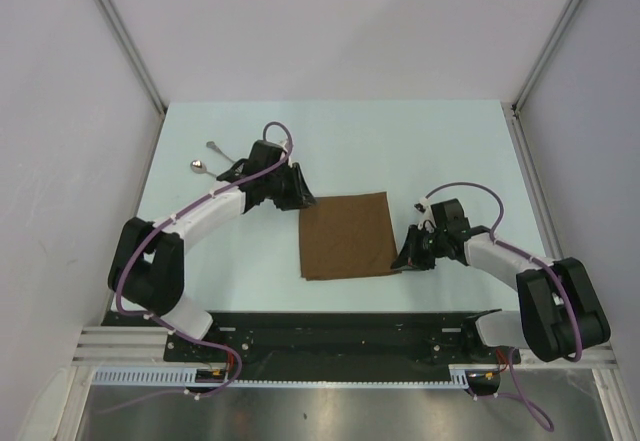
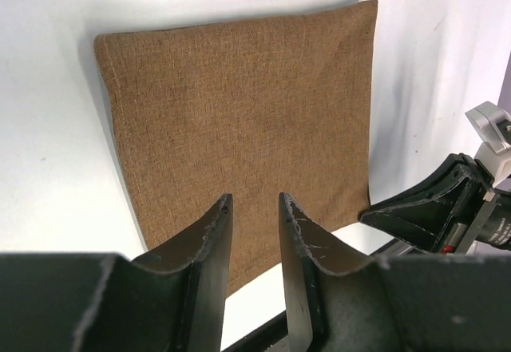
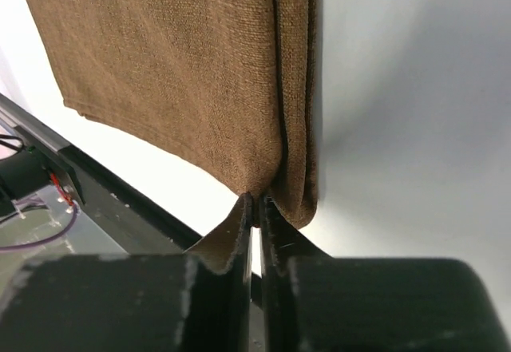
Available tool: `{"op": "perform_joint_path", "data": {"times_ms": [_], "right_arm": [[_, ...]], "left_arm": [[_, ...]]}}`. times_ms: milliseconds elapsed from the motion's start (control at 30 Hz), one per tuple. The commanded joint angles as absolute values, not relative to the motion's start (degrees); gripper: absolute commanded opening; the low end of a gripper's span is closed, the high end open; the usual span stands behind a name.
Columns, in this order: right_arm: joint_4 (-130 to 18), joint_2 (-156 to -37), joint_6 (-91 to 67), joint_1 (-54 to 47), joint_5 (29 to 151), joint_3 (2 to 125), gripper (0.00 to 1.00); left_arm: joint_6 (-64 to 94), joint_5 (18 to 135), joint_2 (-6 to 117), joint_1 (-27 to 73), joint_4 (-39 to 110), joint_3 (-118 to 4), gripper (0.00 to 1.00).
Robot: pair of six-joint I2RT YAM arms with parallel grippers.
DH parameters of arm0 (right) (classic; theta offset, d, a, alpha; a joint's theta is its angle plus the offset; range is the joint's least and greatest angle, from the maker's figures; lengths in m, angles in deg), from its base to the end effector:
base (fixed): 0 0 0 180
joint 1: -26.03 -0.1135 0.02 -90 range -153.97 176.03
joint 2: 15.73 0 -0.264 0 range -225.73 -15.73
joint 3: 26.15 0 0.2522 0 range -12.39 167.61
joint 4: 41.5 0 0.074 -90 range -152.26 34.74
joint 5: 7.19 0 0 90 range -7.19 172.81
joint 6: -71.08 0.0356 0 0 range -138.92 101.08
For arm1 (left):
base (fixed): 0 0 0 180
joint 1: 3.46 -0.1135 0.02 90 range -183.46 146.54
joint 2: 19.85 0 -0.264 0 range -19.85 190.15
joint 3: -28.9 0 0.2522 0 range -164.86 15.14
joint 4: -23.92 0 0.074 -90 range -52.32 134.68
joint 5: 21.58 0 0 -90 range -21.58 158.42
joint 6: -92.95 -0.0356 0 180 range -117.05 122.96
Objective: Fold the napkin into a case and place the utensils inside
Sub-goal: Turn over the upper triangle folded napkin at the center of the board.
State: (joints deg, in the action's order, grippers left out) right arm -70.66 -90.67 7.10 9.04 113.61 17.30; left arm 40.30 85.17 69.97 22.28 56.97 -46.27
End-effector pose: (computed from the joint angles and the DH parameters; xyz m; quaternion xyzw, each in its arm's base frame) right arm 0.2029 0.0811 0.1455 0.0064 0.9350 0.3285 0.1331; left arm 0.2981 -0.1551 0.2338 -0.0410 0.9233 -0.3025 0.2331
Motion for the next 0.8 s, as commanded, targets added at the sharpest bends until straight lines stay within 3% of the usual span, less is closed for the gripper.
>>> {"op": "perform_joint_path", "data": {"times_ms": [0, 233, 500, 633, 767], "right_arm": [[-71.68, -89.57, 7.01, 9.59, 113.83, 18.45, 0.05], [-78.02, -85.51, 5.16, 11.96, 112.34, 20.39, 0.01], [-76.53, -89.03, 5.6, 12.41, 109.71, 19.25, 0.07], [-81.08, -87.38, 4.99, 9.27, 100.43, 23.79, 0.36], [-86.45, -86.65, 4.37, 3.1, 89.07, 32.74, 0.53]], "left_arm": [[38.99, 85.38, 67.16, 21.68, 57.81, -49.01, 0.35], [39.08, 86.34, 68.3, 19.92, 57.37, -48.58, 0.4], [38.47, 87.84, 73.04, 17.64, 56.49, -48.93, 0.51], [37.58, 87.32, 76.9, 17.11, 57.11, -50.51, 0.53], [37.58, 87.22, 80.16, 15.62, 56.93, -51.83, 0.51]]}}
